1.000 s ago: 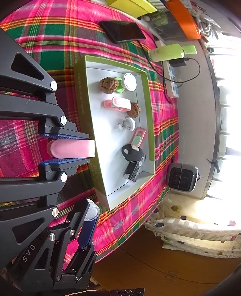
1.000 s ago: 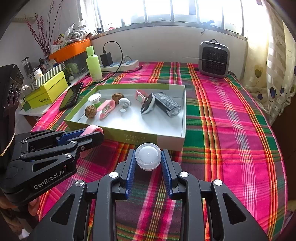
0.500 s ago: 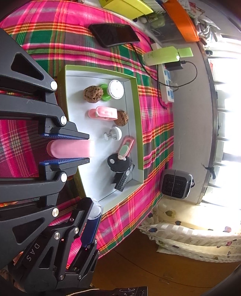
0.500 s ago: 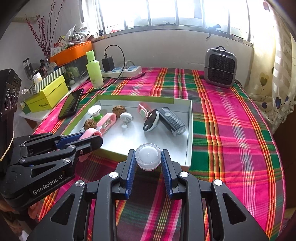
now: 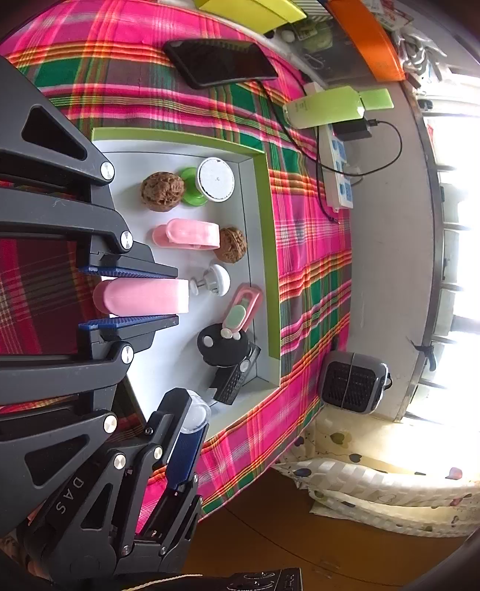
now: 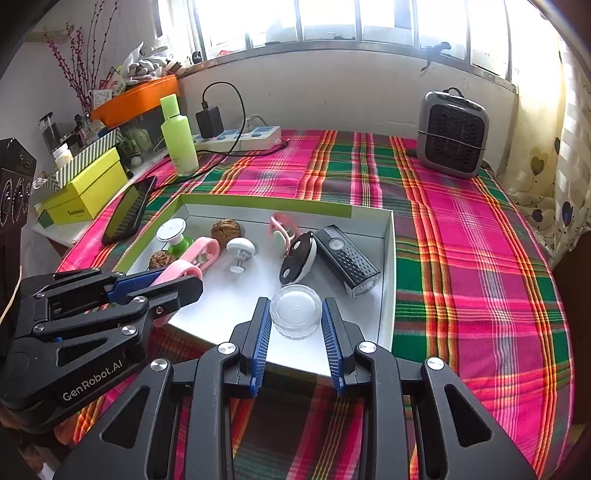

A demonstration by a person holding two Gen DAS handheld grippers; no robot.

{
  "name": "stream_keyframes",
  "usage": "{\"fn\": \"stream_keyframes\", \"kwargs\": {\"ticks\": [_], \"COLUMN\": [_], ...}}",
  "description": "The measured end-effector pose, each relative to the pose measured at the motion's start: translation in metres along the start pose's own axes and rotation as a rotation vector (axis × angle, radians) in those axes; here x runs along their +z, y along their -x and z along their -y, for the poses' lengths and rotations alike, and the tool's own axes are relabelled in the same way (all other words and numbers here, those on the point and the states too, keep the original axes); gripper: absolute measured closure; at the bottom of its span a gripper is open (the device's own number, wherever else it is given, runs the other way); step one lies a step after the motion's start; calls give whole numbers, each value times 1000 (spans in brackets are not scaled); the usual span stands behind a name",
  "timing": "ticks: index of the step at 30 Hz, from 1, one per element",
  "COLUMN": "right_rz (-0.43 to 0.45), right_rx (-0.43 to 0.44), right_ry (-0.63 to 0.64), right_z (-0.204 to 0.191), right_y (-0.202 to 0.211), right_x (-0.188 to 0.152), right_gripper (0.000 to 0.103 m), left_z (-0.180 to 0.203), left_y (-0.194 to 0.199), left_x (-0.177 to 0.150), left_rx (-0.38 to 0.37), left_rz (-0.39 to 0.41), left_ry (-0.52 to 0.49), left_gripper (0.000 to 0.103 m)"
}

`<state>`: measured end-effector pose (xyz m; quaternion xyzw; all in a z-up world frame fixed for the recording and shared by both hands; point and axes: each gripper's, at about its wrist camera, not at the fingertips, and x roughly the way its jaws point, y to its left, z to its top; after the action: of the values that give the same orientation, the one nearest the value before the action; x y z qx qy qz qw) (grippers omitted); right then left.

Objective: Organize objects
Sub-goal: 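Carry pink clip and white cup over the box with both tools, then open left tool to drop pink clip in box while right tool releases white cup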

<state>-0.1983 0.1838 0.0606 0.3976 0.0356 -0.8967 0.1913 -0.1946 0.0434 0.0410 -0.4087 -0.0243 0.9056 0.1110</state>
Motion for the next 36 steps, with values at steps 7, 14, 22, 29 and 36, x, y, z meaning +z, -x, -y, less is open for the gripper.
{"fn": "stream_keyframes", "kwargs": {"ticks": [7,14,22,29,36], "right_rz": [-16,-29,-46,-58,-53], "right_rx": [0,-2,-8,-12,-12], "right_ry": [-9,-15,-18,-19,-3], "right_z": [6,9,12,14,13], "right_y": [-12,-20,-28,-36,-38], "right_x": [5,8,7,6,7], "right_gripper": [74,74,74,74,74], "left_z": [-3,-3,-4,-2,-2], "left_y": [-10,-16,-25,-33,-39], "left_x": [5,8,9,8,6], "left_rx": [4,11,17,27,35], "left_rz": [-10,-16,-28,-35,-50], "left_ry": [9,13,18,13,14], "left_gripper": [87,87,87,87,87]}}
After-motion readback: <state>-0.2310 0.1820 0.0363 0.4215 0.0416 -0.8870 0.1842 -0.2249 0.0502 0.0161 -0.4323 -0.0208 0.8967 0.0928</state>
